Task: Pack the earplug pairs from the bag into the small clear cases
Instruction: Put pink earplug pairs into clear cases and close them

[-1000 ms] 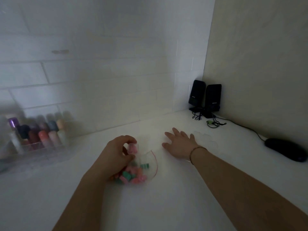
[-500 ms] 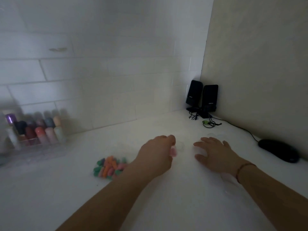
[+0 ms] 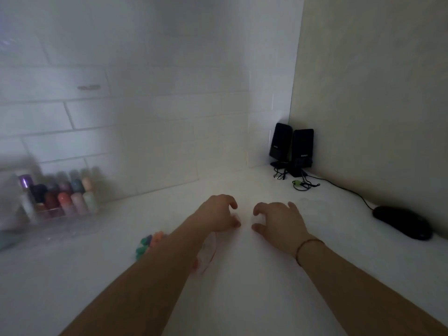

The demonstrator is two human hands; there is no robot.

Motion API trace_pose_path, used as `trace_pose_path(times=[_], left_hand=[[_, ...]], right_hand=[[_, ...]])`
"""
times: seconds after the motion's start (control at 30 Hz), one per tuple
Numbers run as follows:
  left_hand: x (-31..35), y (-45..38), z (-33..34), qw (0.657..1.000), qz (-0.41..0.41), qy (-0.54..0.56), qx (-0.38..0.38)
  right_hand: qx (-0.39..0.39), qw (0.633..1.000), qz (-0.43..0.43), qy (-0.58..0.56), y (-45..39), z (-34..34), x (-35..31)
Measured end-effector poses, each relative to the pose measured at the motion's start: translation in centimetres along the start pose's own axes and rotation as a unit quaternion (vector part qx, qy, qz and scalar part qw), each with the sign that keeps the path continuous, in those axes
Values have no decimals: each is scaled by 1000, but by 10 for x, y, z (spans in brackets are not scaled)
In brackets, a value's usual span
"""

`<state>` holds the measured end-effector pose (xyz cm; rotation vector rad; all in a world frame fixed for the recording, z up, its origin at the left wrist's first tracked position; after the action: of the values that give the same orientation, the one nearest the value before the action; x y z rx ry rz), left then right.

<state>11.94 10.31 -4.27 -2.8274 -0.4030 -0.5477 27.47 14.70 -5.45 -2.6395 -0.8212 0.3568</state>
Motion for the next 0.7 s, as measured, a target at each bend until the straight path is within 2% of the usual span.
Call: trace_pose_path(times=[0.07,0.13,0.2,0.23,0.27,0.33,0.4,0.43,0.47,0.6,0.7], left_hand=[[2,7,-1,999,14,-23,17],[7,15,-15,995,48,-30,81],[9,29,-38,984,44,82,152],[5,36,-44,971,9,201,130],[2,45,-46,941,-27,334,58],[-1,65,-46,830,-68,546,-93],[-11,80,-51,726,-93,665,-149],[-16,84,-53,696,-99,695,-152],[-21,86,-54,679,-105,712,-143],[-35,91,-51,647,-85,753,-84],[-34,95,-50,622,-55,774,-106]], right_hand=[[30,999,-14,26,3,-7,0],[104,994,-34,-16,7,-21,-1],[201,968,-49,-140,16,-46,-6],[227,950,-65,-202,21,-57,-14],[239,933,-87,-253,25,-65,-25],[230,898,-123,-356,32,-73,-51],[199,868,-120,-440,36,-71,-73],[191,860,-118,-458,38,-69,-81],[205,861,-120,-449,39,-68,-87],[339,864,-156,-338,48,-74,-99],[356,854,-170,-338,52,-73,-102]])
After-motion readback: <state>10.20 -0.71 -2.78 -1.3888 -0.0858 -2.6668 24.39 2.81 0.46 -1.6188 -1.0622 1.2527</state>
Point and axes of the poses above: each hand's wrist, its own y-axis away from the middle knuckle, its own z-axis out of the palm, x = y × z, the point moved 5 cm from there along -y, towards the middle knuckle, and after that the axes turned 13 degrees about x, right-handed, at the moved point
